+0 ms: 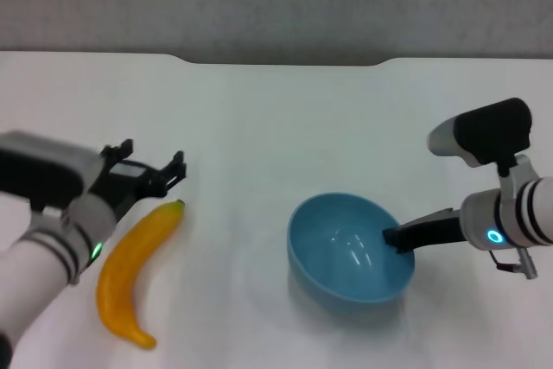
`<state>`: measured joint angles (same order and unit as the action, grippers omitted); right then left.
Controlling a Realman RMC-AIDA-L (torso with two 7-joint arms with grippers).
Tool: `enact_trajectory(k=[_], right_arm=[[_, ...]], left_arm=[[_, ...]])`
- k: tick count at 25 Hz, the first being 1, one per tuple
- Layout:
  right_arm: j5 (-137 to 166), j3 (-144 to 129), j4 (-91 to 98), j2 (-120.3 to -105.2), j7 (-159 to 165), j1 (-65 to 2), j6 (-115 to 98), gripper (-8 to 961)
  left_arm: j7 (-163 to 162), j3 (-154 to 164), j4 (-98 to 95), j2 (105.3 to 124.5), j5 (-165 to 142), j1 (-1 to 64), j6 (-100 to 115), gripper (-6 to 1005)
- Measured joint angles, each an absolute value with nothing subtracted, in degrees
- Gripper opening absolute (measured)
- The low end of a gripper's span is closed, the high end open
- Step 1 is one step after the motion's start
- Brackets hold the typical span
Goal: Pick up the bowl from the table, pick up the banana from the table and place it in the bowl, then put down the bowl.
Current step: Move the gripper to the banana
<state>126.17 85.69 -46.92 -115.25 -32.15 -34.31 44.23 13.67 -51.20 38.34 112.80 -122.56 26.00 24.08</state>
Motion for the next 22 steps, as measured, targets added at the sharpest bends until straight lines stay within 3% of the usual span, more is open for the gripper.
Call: enact_trajectory(k=[3,8,22], right_arm=[[126.2,86.0,-47.2,-115.26,-32.2,-34.1,44.1,41],[126.3,86.0,-47.3,-115.28,-32.2,-34.0,43.9,39],[126.3,86.1,-47.5,-115.40,-32.2,-33.5,43.2,38]], left_arm=[[21.6,-61.6,47.4,113.10,-122.5,23.0,12.5,868],[31.5,-81.6,59.7,116.22,-122.7,19.4,-11.1,868],[16.2,-93.2,64.4,116.09,-154.3,26.9,-45.4,869]])
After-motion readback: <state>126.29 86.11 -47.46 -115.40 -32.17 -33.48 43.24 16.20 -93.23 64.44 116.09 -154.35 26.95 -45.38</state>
